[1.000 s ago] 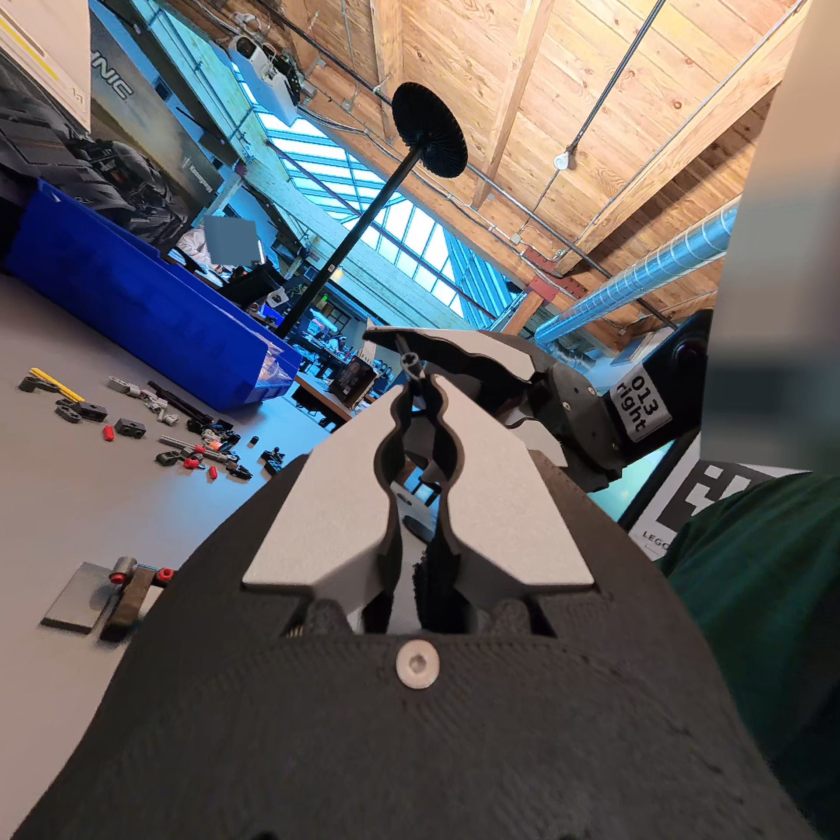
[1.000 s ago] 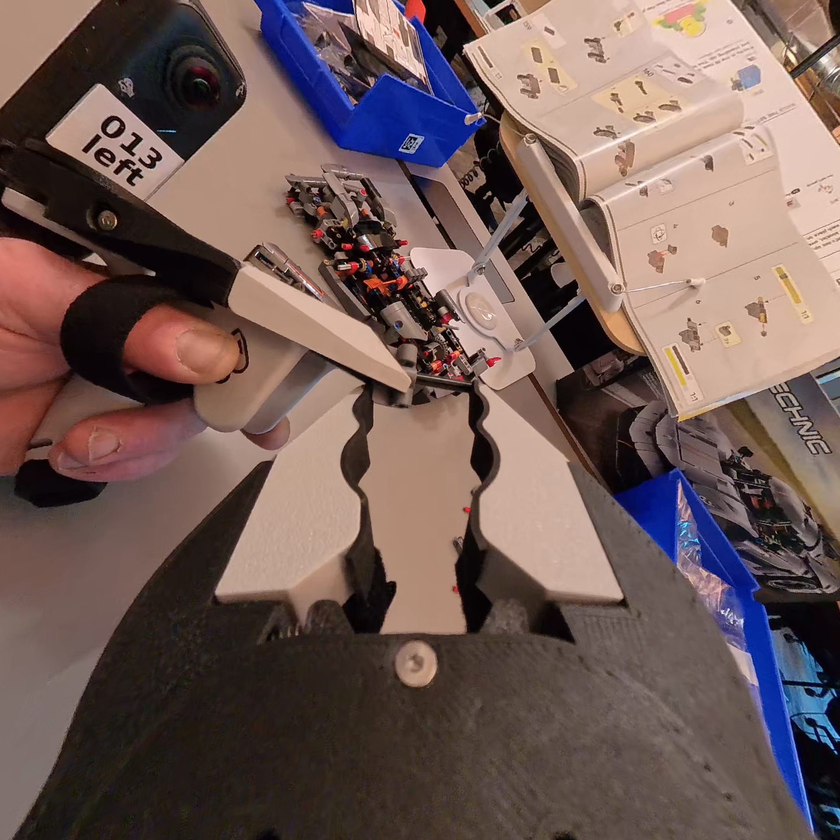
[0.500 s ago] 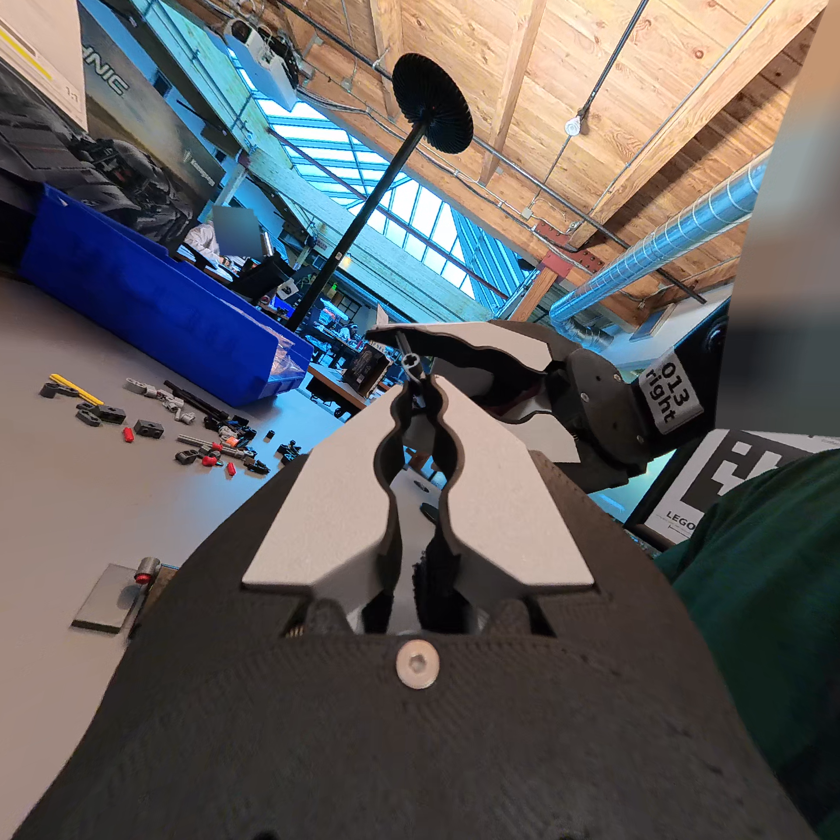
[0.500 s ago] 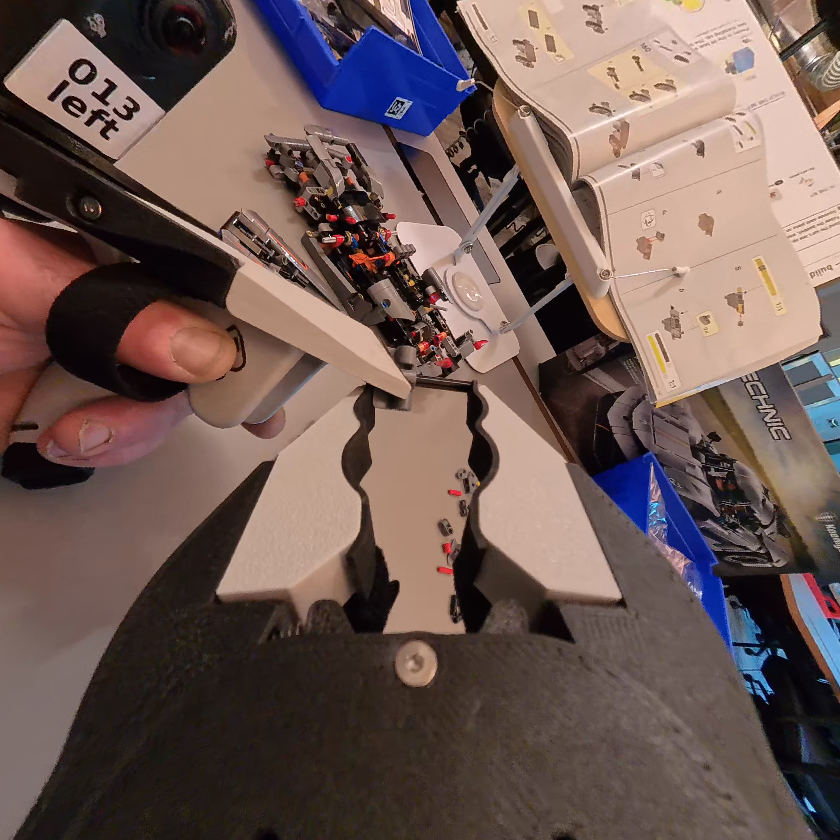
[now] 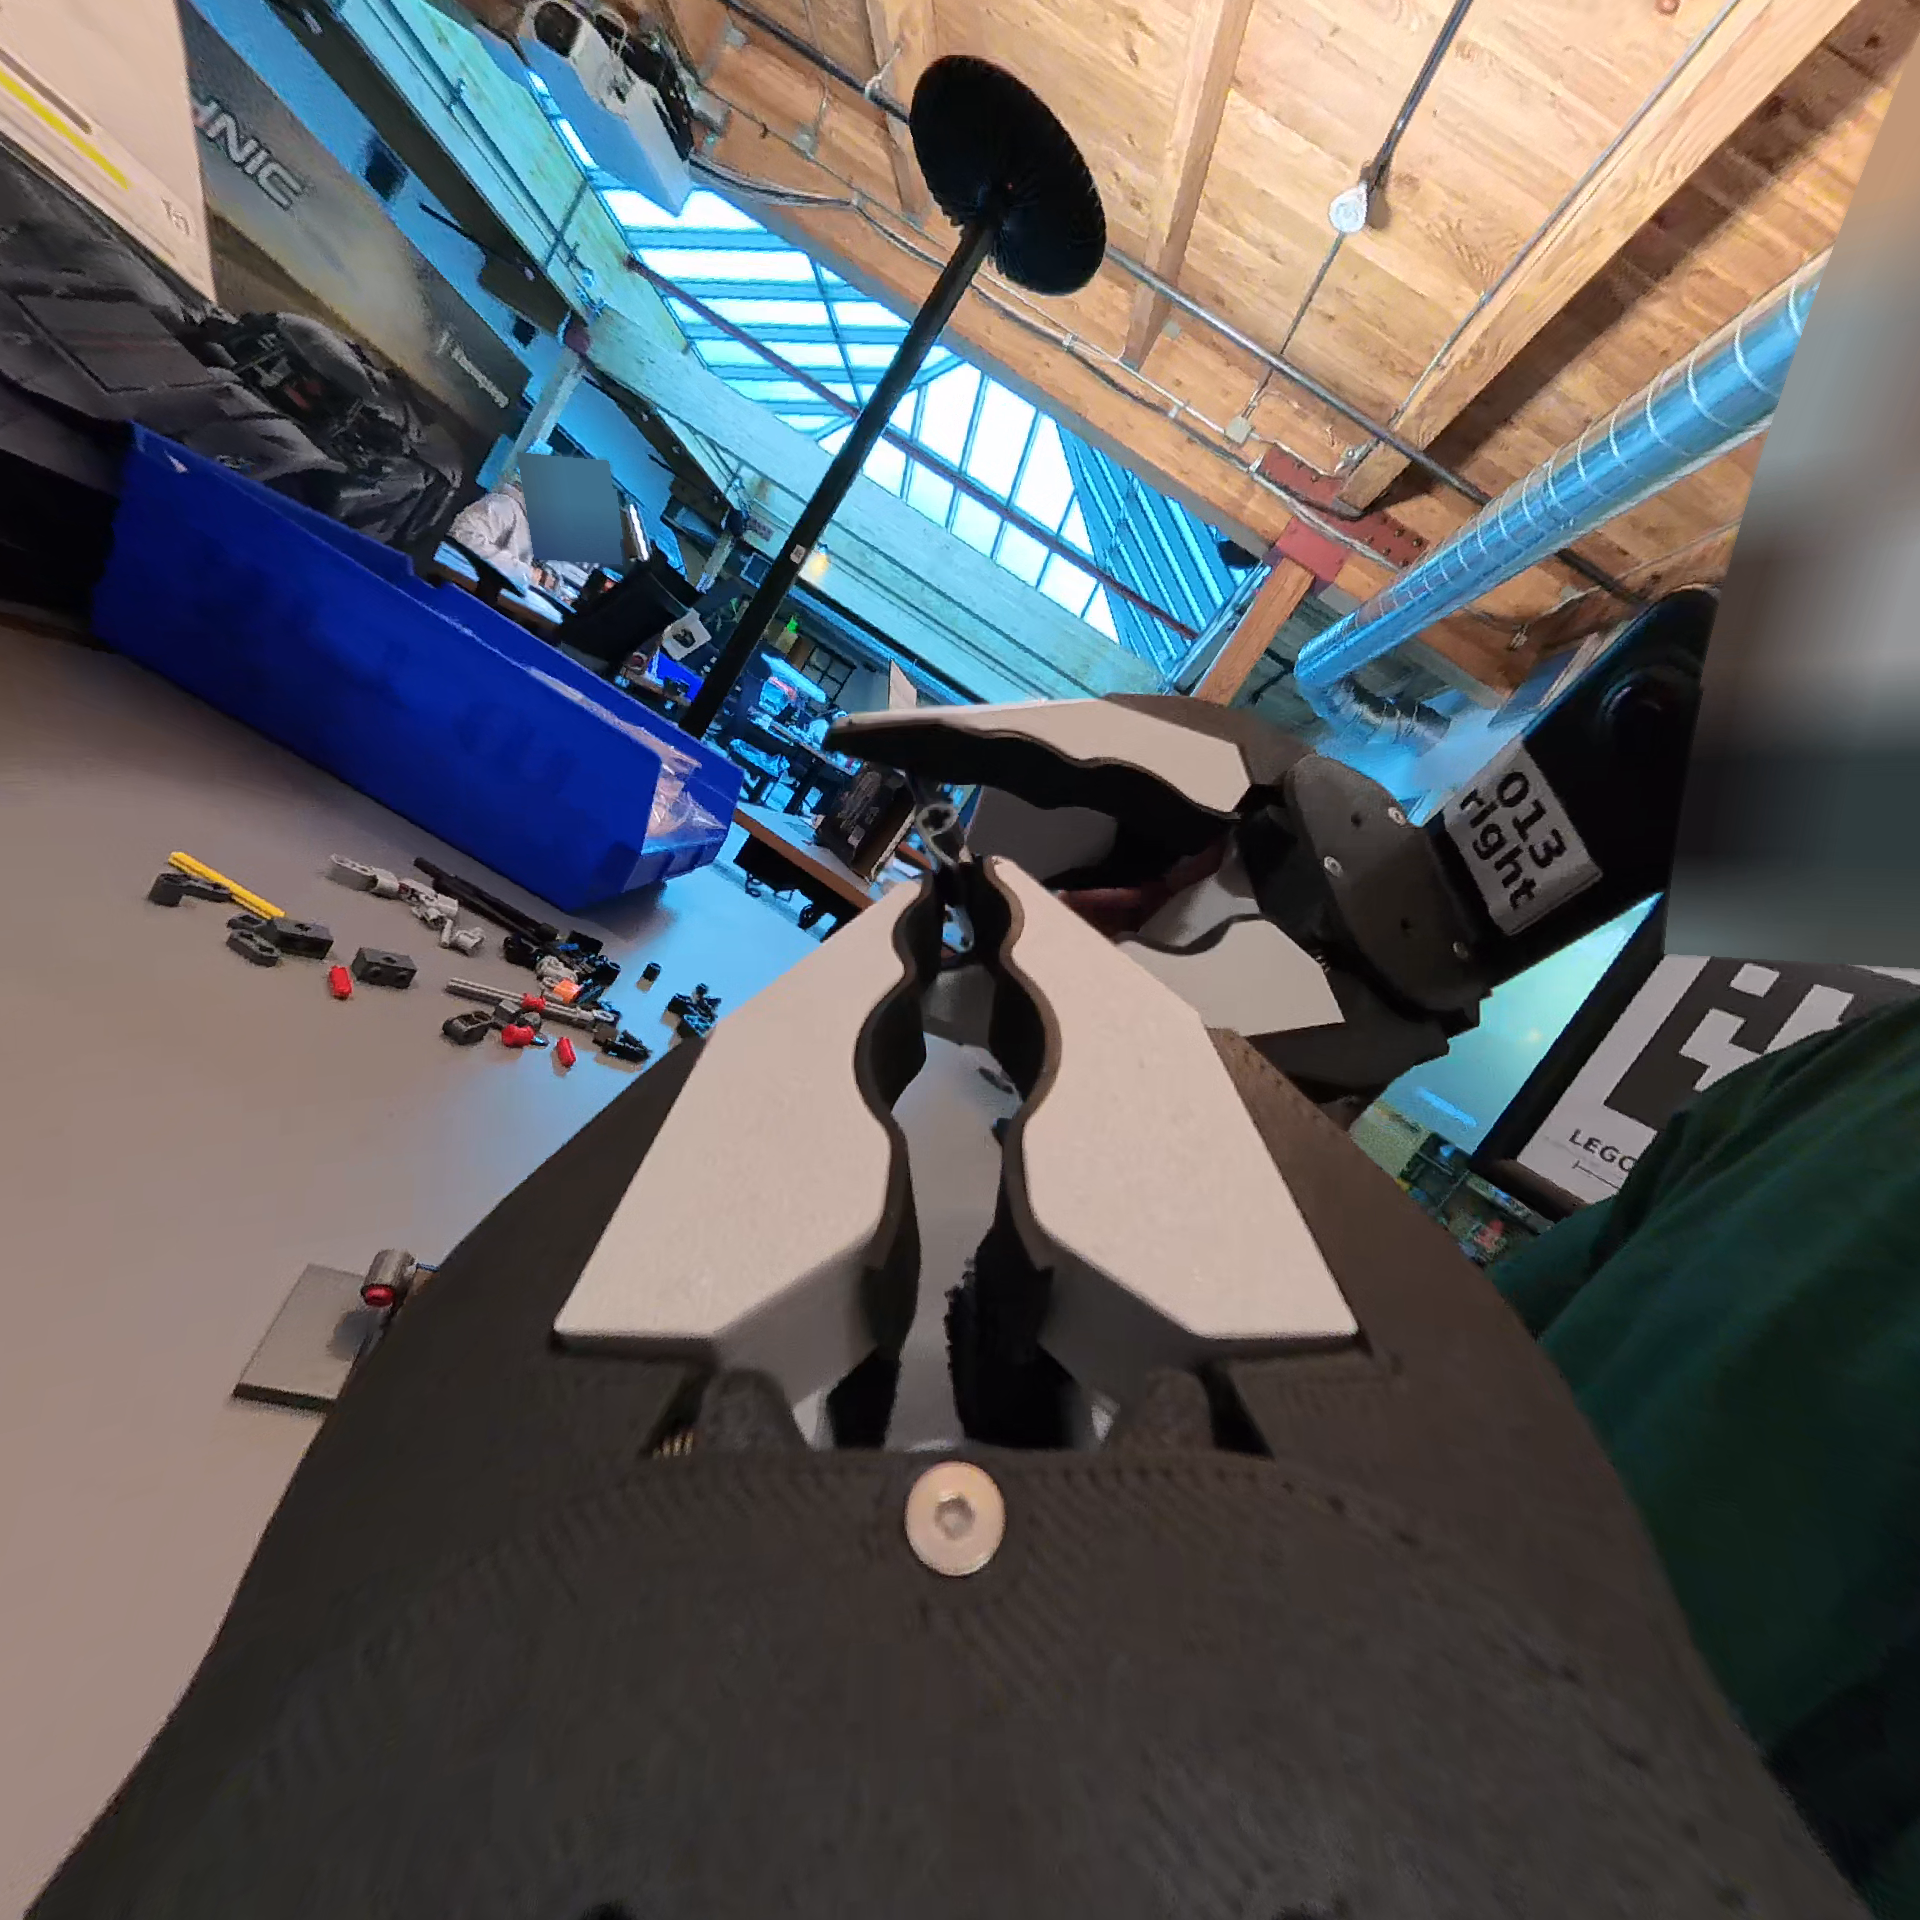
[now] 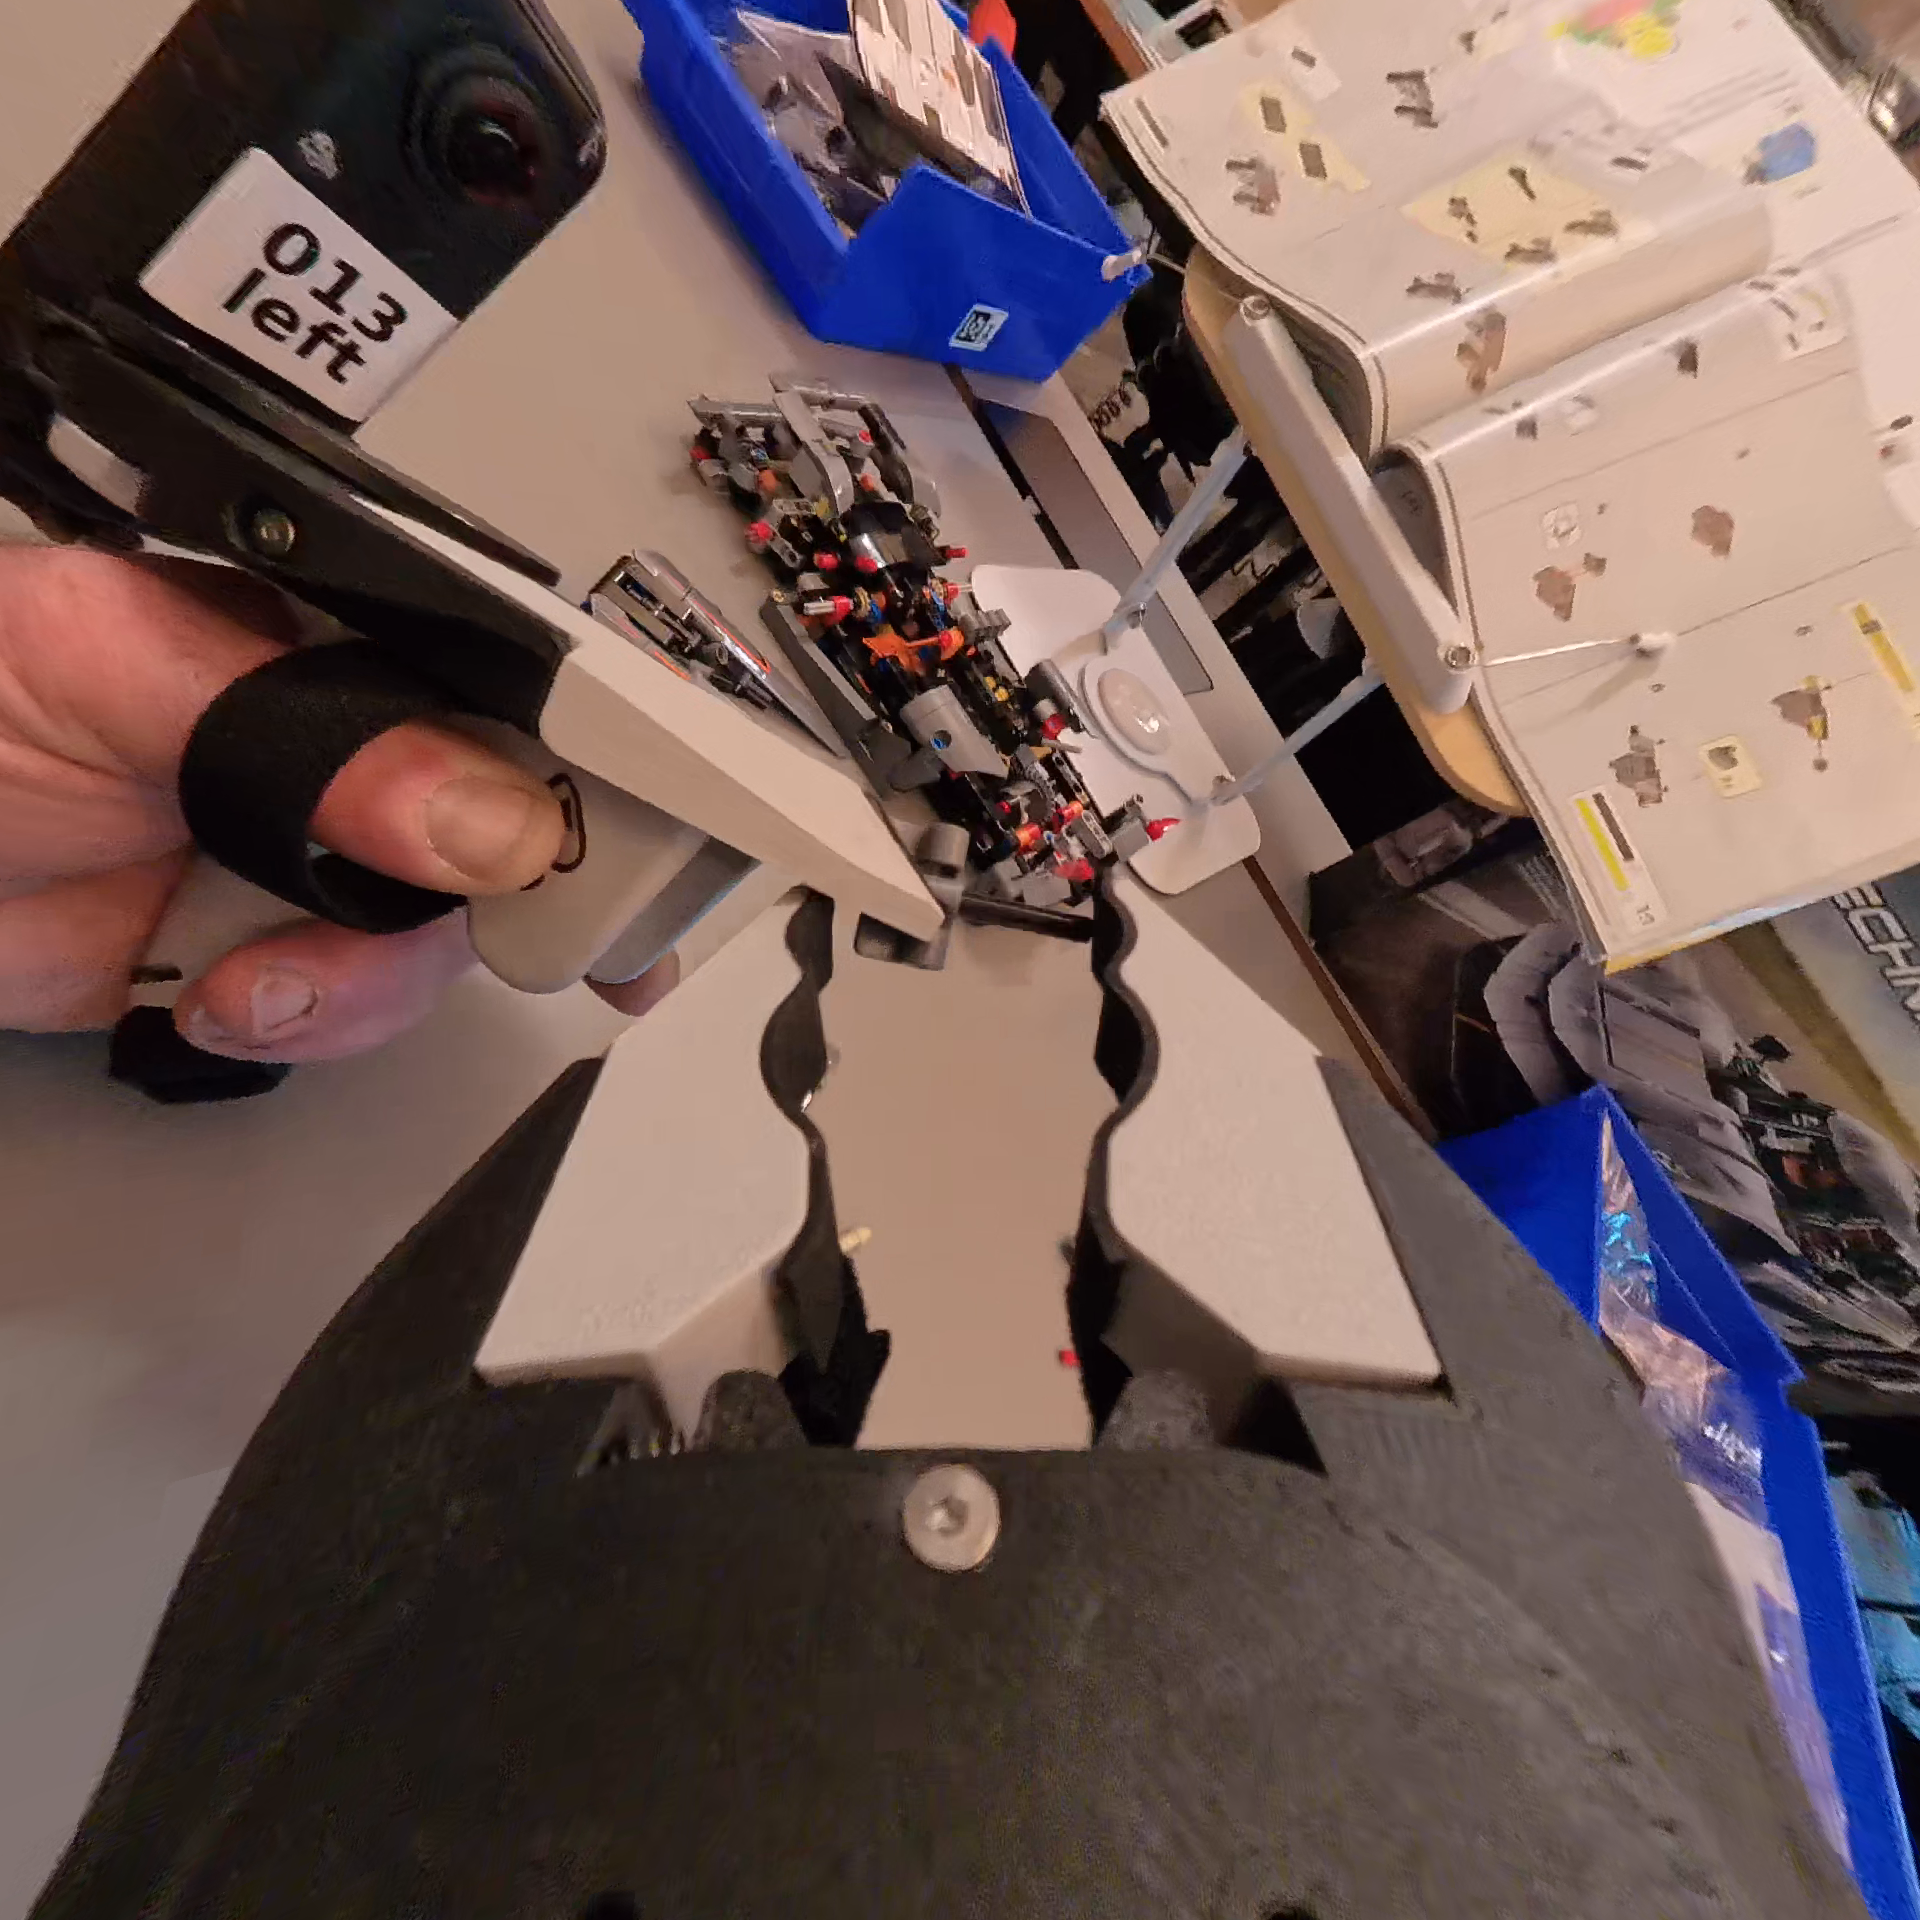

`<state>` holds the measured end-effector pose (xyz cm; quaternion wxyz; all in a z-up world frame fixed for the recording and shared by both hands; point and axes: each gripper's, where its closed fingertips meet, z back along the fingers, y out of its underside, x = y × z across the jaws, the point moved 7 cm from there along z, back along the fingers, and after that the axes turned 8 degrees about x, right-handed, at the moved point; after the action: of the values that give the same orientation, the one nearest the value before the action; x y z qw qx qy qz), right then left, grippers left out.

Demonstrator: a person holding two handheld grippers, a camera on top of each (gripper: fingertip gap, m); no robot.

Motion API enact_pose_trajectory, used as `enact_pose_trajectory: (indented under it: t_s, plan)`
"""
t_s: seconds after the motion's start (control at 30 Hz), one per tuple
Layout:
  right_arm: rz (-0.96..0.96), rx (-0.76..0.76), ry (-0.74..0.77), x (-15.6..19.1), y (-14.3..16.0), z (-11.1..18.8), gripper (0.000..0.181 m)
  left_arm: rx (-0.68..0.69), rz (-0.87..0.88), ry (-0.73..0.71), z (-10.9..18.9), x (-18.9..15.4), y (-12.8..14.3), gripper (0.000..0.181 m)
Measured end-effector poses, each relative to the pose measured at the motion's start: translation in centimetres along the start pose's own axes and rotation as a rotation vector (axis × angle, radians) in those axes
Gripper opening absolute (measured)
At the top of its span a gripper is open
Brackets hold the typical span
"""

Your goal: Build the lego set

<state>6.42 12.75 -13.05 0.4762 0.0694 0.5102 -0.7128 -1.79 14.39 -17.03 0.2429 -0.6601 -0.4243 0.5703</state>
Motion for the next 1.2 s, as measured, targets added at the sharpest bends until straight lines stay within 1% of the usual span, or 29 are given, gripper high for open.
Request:
enact_pose_trajectory:
  t_s: [0.17, 0.33, 0.8, 1.2]
  plan:
    - [-0.004, 0.024, -0.011, -0.19, 0.39, -0.03, 0.046, -0.009, 0.023, 0.012, -0.25, 0.2, 0.24, 0.004]
    - [-0.072, -0.018, -0.031, -0.62, 0.53, 0.26, 0.045, -0.02, 0.012, 0.021, -0.62, -0.04, -0.11, 0.004]
    - [-0.028, -0.03, 0.02, -0.51, 0.39, 0.06, 0.042, -0.046, 0.017, 0.033, -0.46, 0.22, -0.23, 0.004]
    - [0.006, -0.017, 0.019, -0.38, 0.07, -0.27, 0.04, -0.064, 0.061, 0.036, -0.06, 0.45, -0.29, 0.005]
